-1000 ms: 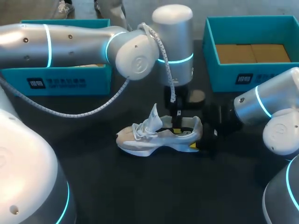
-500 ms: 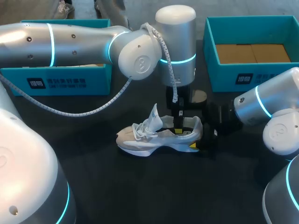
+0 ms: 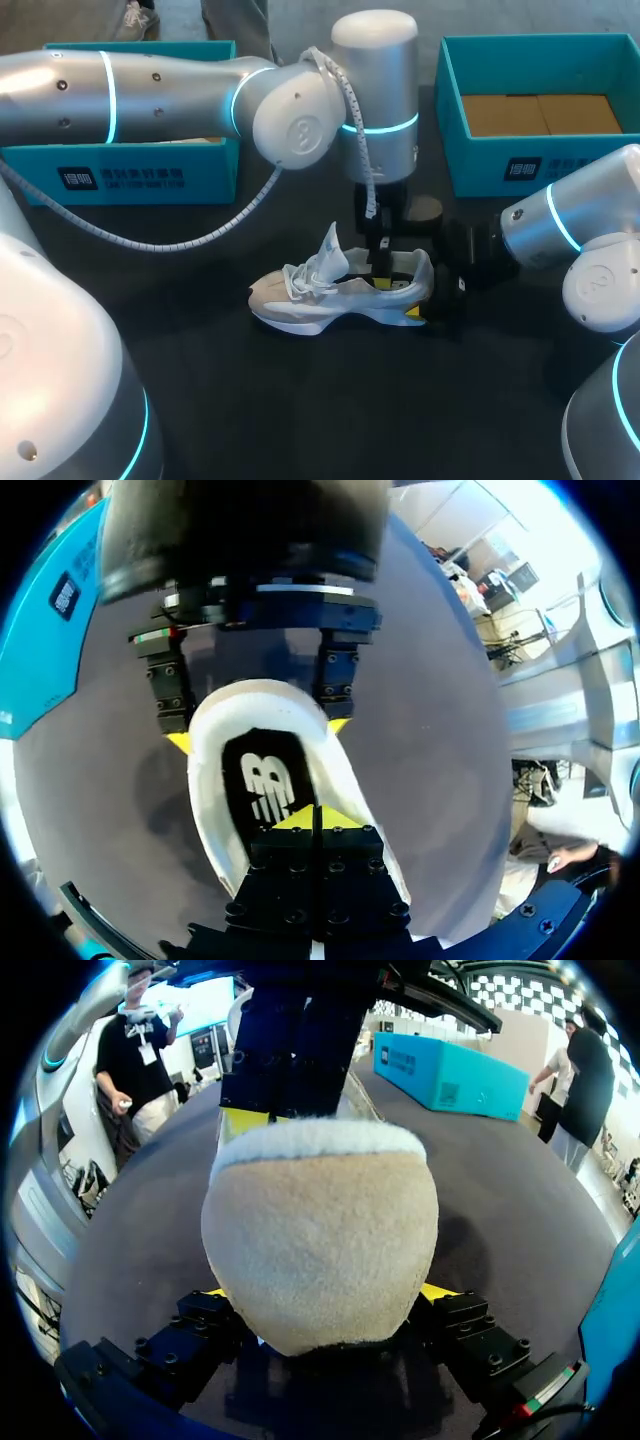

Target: Take the shoe out of the shoebox, open the shoe tongue, remove and reinsert the insole, then place the shoe into the shoebox

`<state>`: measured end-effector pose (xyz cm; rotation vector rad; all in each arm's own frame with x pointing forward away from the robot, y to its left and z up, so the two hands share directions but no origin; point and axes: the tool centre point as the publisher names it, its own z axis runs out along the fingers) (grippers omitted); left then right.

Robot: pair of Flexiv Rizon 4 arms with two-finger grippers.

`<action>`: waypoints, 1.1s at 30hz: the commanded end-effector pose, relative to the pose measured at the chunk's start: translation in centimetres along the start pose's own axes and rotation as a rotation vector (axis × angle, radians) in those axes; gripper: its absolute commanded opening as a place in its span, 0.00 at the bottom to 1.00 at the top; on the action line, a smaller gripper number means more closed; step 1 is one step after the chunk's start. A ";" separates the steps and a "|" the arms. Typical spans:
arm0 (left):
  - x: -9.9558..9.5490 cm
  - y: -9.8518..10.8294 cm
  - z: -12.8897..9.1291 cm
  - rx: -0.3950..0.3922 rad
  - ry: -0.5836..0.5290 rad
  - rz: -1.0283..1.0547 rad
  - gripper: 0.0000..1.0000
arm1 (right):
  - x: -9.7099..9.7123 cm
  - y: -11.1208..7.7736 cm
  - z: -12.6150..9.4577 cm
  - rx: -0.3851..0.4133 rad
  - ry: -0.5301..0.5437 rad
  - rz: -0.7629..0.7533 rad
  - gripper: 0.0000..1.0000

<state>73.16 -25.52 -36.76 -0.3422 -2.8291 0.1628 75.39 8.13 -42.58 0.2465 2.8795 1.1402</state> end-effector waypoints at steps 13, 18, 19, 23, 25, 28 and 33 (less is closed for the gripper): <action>0.5 0.6 2.4 0.036 -0.019 0.053 0.00 | -0.1 -0.1 0.1 0.002 -0.001 0.000 0.00; 0.5 1.0 3.2 0.045 -0.033 0.050 0.31 | -0.1 -0.1 0.1 0.002 -0.001 0.000 0.00; 0.5 1.1 3.4 0.043 -0.035 0.046 0.44 | -0.1 -0.1 0.1 0.002 -0.001 0.000 0.00; 0.2 1.3 3.8 0.035 -0.046 0.043 0.56 | -0.1 -0.1 0.1 0.002 -0.001 0.000 0.00; 0.0 1.4 4.1 0.028 -0.053 0.043 0.56 | -0.1 -0.1 0.1 0.002 -0.001 0.000 0.00; -0.3 1.6 4.6 0.020 -0.087 0.049 0.71 | -0.1 -0.1 0.1 0.002 -0.001 0.000 0.00; -0.9 2.0 5.2 0.013 -0.140 0.050 0.79 | -0.1 -0.1 0.1 0.002 -0.001 0.000 0.00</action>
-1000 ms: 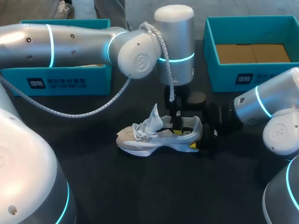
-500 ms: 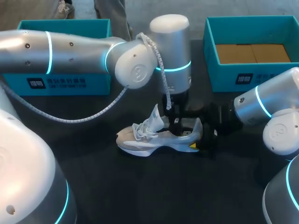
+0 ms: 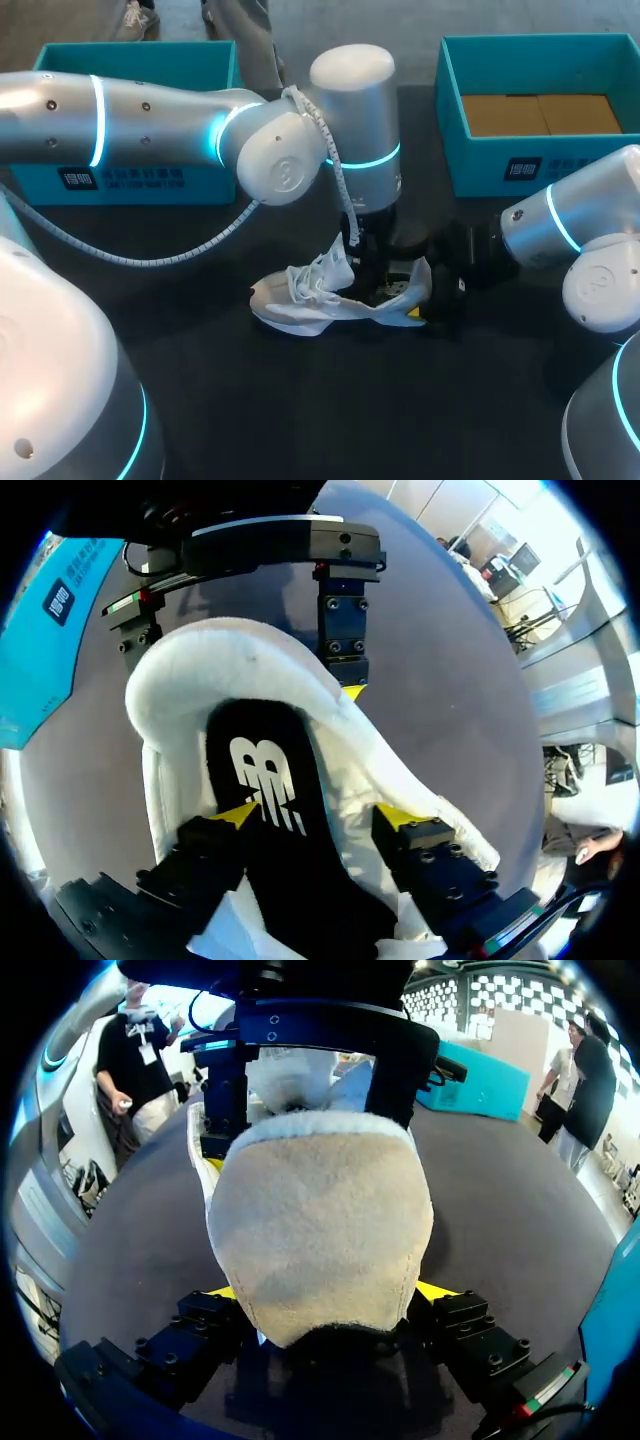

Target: Take the shoe out of the shoebox, open the shoe tongue, remove and reinsert the insole, then place the shoe into the shoebox

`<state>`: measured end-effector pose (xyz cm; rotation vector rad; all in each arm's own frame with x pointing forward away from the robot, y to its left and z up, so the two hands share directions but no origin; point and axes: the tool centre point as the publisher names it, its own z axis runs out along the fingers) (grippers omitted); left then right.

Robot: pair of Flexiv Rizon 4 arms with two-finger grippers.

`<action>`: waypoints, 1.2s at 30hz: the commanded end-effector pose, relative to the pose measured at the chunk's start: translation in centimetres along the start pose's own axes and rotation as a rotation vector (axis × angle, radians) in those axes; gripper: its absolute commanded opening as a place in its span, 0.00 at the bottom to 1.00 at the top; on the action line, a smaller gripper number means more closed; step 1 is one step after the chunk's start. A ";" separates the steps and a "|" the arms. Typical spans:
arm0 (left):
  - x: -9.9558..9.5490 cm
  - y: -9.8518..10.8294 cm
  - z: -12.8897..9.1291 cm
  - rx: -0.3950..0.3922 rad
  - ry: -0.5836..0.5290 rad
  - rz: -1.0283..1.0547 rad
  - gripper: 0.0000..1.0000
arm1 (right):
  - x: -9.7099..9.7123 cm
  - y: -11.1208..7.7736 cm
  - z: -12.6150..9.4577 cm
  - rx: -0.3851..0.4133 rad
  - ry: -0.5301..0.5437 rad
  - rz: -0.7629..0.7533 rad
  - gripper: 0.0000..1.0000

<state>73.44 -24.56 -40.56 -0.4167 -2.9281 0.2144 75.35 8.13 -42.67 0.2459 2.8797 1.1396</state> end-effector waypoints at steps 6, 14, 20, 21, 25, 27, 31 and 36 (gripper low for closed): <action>-0.3 0.8 2.1 -0.002 -0.053 -0.003 0.65 | -0.1 0.0 0.0 0.001 -0.001 0.000 0.00; -0.9 1.2 2.7 -0.028 -0.070 0.010 0.51 | -0.1 0.0 0.0 0.001 -0.001 0.000 0.00; -1.3 1.6 3.5 -0.046 -0.097 0.013 0.44 | -0.1 0.0 0.0 0.001 -0.001 0.000 0.00; -1.4 1.7 3.5 -0.048 -0.106 0.011 0.38 | -0.1 0.0 0.0 0.001 -0.001 0.000 0.00; -1.6 2.1 3.5 -0.055 -0.119 0.007 0.00 | -0.1 0.0 0.0 0.001 -0.001 0.000 0.00; -1.6 2.4 3.3 -0.059 -0.122 0.007 0.00 | -0.1 0.0 0.0 0.001 -0.001 0.000 0.00; -1.3 2.9 2.5 -0.057 -0.138 0.001 0.00 | -0.1 0.0 0.0 0.001 -0.001 0.000 0.00; -0.9 3.3 1.4 -0.046 -0.145 -0.004 0.00 | -0.1 0.0 0.0 0.001 -0.001 0.000 0.00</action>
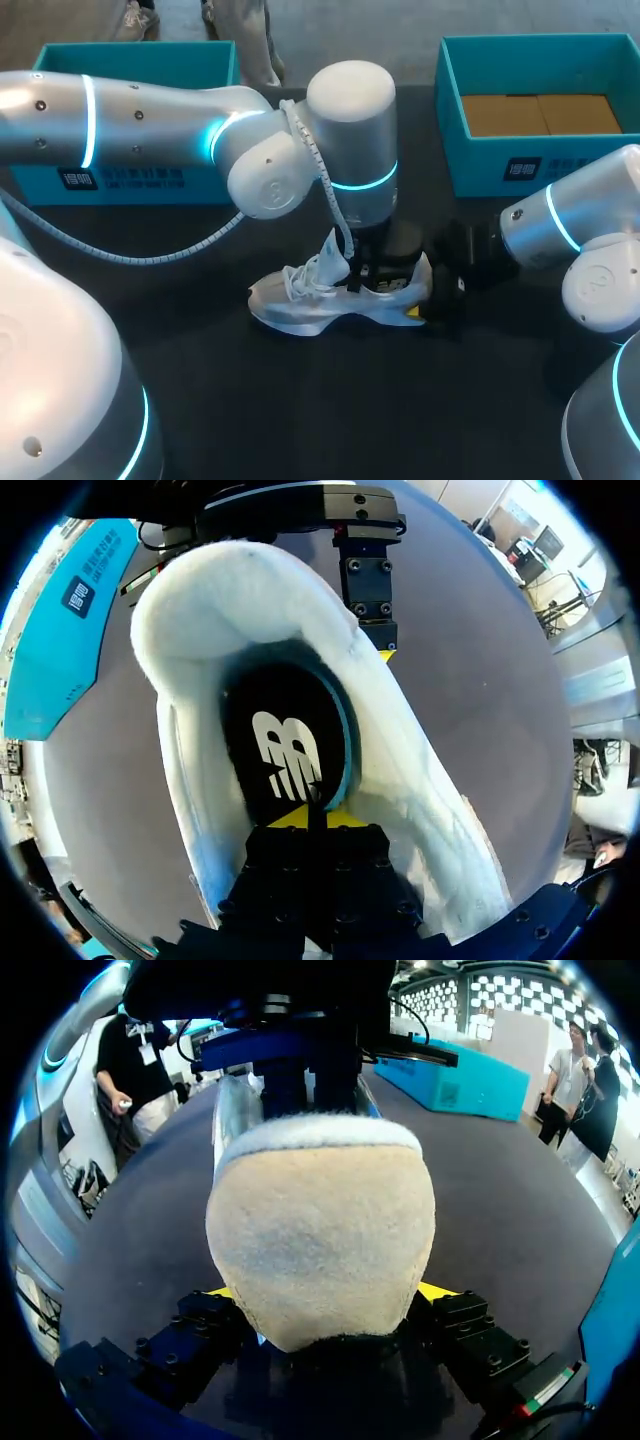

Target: Take the shoe out of the shoebox, open the shoe tongue, remove and reinsert the insole, then place the shoe into the shoebox

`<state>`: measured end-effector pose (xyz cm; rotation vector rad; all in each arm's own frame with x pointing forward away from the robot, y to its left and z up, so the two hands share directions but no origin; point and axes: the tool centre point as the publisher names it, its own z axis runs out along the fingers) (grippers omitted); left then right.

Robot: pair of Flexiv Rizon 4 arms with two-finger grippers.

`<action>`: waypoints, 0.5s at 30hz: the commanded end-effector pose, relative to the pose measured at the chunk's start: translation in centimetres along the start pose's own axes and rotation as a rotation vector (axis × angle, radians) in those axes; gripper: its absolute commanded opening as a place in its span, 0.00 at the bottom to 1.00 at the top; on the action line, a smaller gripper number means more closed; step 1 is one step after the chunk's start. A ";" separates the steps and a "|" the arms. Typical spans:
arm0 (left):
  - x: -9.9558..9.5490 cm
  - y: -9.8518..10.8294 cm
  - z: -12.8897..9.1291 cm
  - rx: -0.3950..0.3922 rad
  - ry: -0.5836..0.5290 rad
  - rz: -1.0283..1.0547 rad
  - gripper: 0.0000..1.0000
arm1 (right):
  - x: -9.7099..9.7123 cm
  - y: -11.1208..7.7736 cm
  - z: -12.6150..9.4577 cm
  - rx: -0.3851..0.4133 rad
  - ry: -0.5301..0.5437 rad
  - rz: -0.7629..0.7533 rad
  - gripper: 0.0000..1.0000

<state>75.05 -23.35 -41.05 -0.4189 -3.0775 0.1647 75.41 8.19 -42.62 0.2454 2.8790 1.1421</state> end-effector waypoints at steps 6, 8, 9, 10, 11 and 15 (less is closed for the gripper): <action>0.9 2.2 -0.1 0.050 -0.002 -0.015 0.00 | -0.1 -0.1 0.0 0.003 -0.002 0.000 0.00; 0.9 2.4 -0.6 0.056 0.002 -0.022 0.00 | -0.1 -0.1 0.0 0.003 -0.002 0.000 0.00; 0.9 2.5 -0.9 0.063 0.004 -0.024 0.00 | -0.1 -0.1 0.0 0.003 -0.002 0.000 0.00; 1.0 2.6 -1.1 0.073 0.004 -0.025 0.00 | -0.1 -0.1 0.0 0.003 -0.002 0.000 0.00; 1.0 2.6 -1.3 0.082 0.011 -0.028 0.00 | -0.1 -0.1 0.0 0.003 -0.002 0.000 0.00; 1.3 2.6 -2.0 0.107 0.020 -0.027 0.00 | -0.1 -0.1 0.0 0.003 -0.002 0.000 0.00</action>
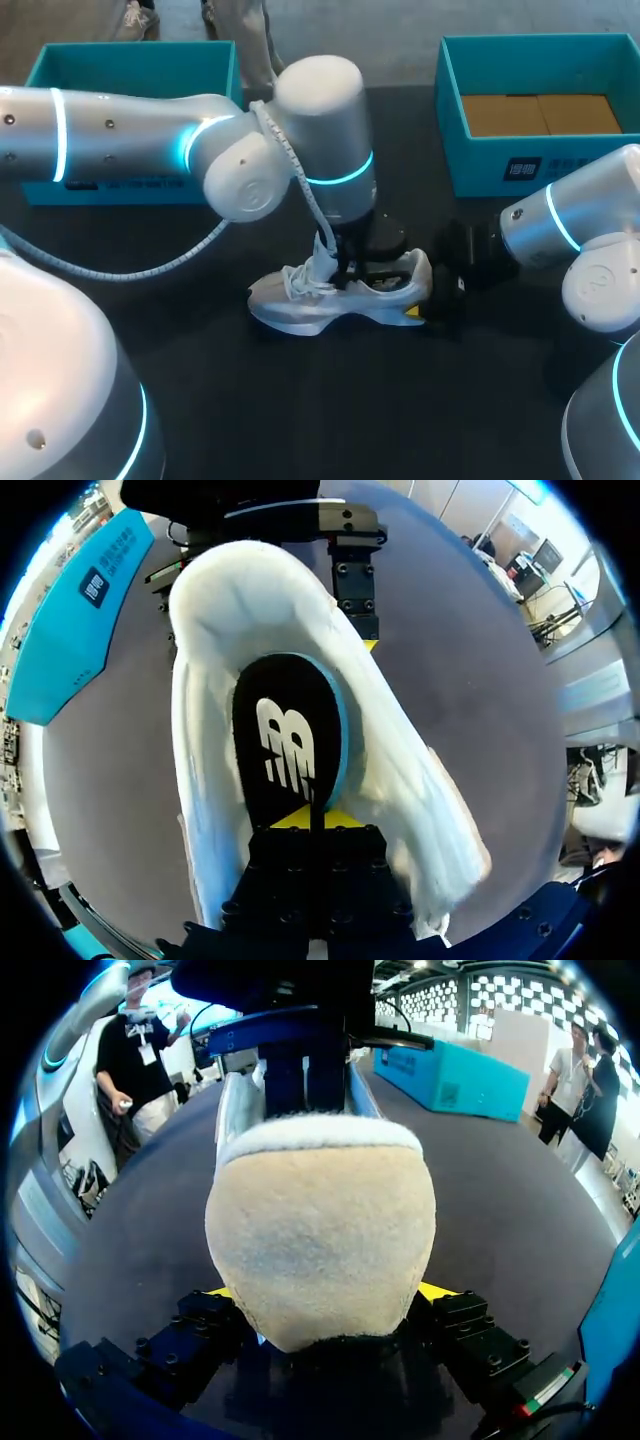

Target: Take the shoe out of the shoebox, open the shoe tongue, remove and reinsert the insole, then place the shoe into the shoebox

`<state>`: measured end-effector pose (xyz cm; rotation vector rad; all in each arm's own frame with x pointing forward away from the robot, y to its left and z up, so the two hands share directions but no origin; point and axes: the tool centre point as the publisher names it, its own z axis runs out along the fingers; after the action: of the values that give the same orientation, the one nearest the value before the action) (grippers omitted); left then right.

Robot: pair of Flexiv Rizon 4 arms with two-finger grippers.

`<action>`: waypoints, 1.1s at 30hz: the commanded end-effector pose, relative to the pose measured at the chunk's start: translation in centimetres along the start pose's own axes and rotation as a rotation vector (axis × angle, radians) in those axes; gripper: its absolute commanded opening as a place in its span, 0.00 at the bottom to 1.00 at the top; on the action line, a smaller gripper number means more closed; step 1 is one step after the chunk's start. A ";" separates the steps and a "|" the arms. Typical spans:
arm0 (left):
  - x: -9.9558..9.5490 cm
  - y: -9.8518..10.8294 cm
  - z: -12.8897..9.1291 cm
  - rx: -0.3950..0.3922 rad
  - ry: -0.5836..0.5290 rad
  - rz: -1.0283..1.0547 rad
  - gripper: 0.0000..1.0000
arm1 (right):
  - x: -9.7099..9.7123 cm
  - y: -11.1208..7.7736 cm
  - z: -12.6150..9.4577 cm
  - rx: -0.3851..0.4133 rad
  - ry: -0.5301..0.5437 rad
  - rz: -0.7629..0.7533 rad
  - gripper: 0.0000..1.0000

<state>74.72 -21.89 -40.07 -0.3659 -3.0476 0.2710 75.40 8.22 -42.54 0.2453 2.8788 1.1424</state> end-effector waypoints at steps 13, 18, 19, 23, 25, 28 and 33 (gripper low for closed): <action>1.4 0.2 -4.0 0.189 0.089 0.028 0.00 | -0.1 -0.2 0.0 0.003 -0.002 0.000 0.00; 1.6 -0.3 -5.4 0.212 0.077 0.046 0.00 | -0.1 -0.2 0.0 0.003 -0.002 0.000 0.00; 1.6 -0.5 -5.6 0.213 0.071 0.050 0.00 | -0.1 -0.2 0.0 0.003 -0.002 0.000 0.00; 1.6 -1.1 -6.5 0.217 0.046 0.068 0.00 | -0.1 -0.2 0.0 0.003 -0.002 0.000 0.00; 1.5 -1.5 -6.9 0.214 0.034 0.079 0.00 | -0.1 -0.2 0.0 0.003 -0.002 0.000 0.00; 1.5 -2.1 -7.5 0.206 0.005 0.094 0.00 | -0.1 -0.2 0.0 0.003 -0.002 0.000 0.00; 1.5 -2.9 -8.5 0.202 -0.022 0.120 0.00 | -0.1 -0.2 0.0 0.003 -0.002 0.000 0.00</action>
<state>73.65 -22.89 -31.88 -0.5322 -2.9763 0.5974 75.40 8.13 -42.59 0.2465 2.8794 1.1407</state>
